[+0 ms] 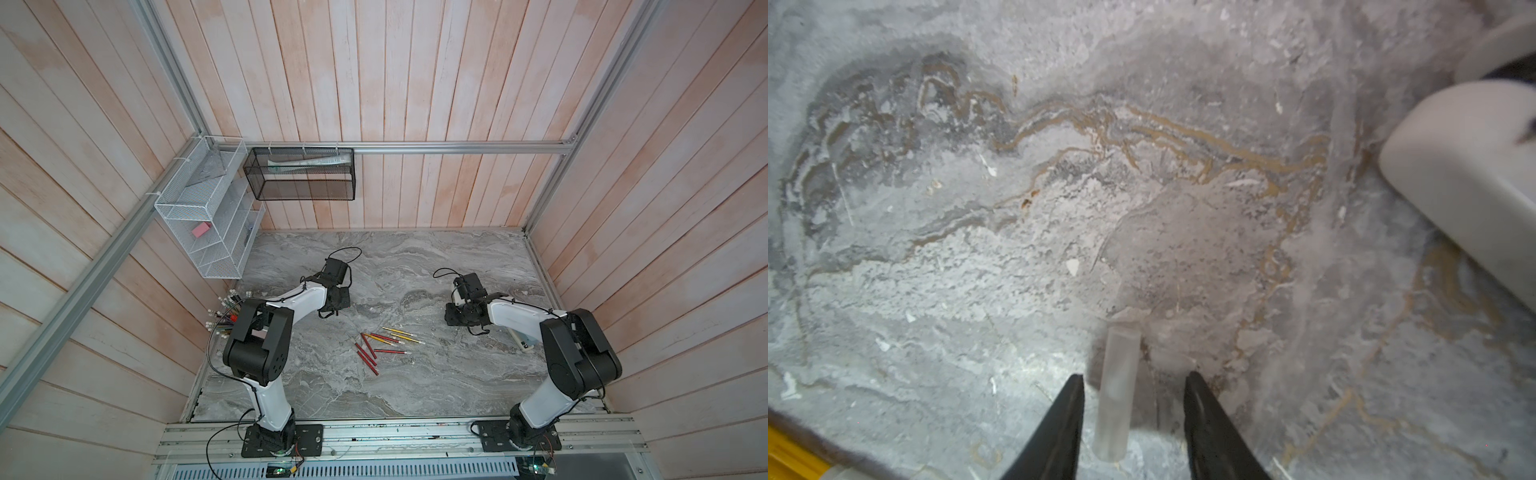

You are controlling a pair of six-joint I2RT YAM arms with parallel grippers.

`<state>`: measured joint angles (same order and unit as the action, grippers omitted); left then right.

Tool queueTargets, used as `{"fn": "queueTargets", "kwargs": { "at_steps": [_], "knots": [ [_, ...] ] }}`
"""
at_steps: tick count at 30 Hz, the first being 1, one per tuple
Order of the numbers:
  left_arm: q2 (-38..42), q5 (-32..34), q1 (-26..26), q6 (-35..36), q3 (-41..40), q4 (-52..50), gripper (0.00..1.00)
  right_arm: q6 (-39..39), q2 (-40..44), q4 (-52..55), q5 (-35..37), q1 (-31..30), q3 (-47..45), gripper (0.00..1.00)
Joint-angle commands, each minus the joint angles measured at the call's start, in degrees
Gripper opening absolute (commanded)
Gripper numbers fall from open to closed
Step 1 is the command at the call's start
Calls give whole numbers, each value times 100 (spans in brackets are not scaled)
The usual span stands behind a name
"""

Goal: Remove protective caps from carving knives
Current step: Place the protective sleeve at the center of the board, then place the carving knife at the center of the board.

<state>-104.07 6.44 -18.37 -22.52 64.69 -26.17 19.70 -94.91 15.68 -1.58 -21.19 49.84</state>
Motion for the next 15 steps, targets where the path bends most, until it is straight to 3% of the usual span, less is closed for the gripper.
{"fn": "queueTargets", "kwargs": {
  "at_steps": [1,10,15],
  "knots": [
    [-172,297,61,20,65,23,12,40,-88,330,-18,4,-151,45],
    [-536,642,214,135,212,93,15,99,238,295,-138,9,-168,45],
    [-752,636,297,176,319,129,24,140,445,321,-143,10,-150,46]
  ]
}}
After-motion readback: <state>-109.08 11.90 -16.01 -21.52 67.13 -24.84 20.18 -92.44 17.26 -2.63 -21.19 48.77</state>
